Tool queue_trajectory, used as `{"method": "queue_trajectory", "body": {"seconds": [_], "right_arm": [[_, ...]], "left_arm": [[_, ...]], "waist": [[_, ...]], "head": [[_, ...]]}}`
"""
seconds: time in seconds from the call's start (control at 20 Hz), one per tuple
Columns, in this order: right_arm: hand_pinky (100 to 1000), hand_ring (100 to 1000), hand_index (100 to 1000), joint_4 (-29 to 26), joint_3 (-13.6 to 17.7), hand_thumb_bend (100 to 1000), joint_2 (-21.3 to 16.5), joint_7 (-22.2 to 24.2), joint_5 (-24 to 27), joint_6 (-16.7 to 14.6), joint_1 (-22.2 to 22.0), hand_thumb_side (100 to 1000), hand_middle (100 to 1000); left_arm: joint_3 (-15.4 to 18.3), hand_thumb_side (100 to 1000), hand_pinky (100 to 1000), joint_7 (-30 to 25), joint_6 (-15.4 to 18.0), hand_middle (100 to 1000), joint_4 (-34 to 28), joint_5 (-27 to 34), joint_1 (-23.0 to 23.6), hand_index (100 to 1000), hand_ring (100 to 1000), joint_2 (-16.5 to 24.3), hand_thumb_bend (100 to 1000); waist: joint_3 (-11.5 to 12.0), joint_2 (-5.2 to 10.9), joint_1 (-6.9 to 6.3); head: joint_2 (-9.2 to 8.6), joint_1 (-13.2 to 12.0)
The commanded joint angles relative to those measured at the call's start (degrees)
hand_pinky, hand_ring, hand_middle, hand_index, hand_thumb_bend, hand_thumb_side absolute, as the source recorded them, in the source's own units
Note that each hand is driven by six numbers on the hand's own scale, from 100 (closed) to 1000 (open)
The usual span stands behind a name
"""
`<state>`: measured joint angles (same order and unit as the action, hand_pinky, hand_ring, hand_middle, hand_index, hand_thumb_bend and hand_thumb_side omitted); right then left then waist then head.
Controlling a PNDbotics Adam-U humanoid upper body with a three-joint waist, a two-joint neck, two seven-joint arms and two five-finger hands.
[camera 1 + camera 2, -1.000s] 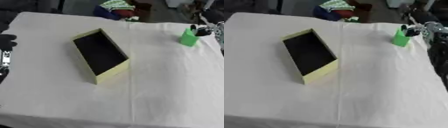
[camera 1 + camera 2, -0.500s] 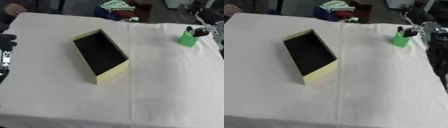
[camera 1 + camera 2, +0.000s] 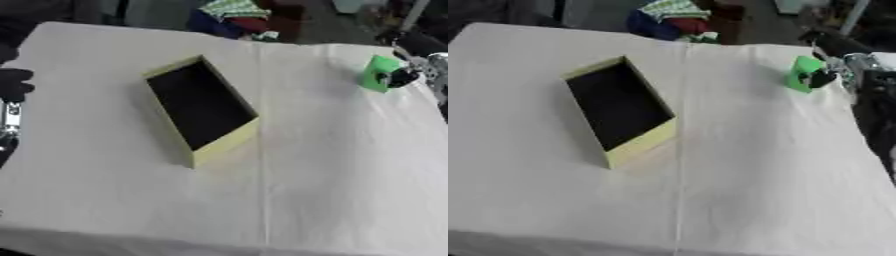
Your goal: Pick up objects on the table and place them in the box.
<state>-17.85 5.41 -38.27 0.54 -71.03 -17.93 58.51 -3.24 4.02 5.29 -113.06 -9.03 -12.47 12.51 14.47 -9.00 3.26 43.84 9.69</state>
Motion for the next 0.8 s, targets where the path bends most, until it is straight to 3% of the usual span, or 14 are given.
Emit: {"method": "queue_trajectory", "body": {"seconds": [0.05,0.45,0.8], "right_arm": [[883,1000,1000,-1.69,0.65,302,-2.87,2.41,2.93,0.94,1.53,109,979],[879,1000,1000,-1.03,0.43,289,-3.46,3.22,5.37,2.86,1.53,117,968],[889,1000,1000,1.03,-0.02,266,-3.76,1.84,5.6,4.42,1.11,111,951]], "left_arm": [[0.3,570,656,-0.03,0.05,732,-1.09,0.42,-0.91,816,676,0.91,245],[0.23,567,657,-0.14,0.0,732,-1.3,0.6,-1.2,816,675,0.92,244],[0.22,567,657,-0.22,0.0,732,-1.35,0.68,-1.29,816,675,0.91,245]], "waist": [[0.12,0.39,-0.09],[0.54,-1.06,-0.3],[0.73,-1.2,-0.32]], "head": [[0.28,-0.22],[0.28,-0.36],[0.28,-0.24]]}}
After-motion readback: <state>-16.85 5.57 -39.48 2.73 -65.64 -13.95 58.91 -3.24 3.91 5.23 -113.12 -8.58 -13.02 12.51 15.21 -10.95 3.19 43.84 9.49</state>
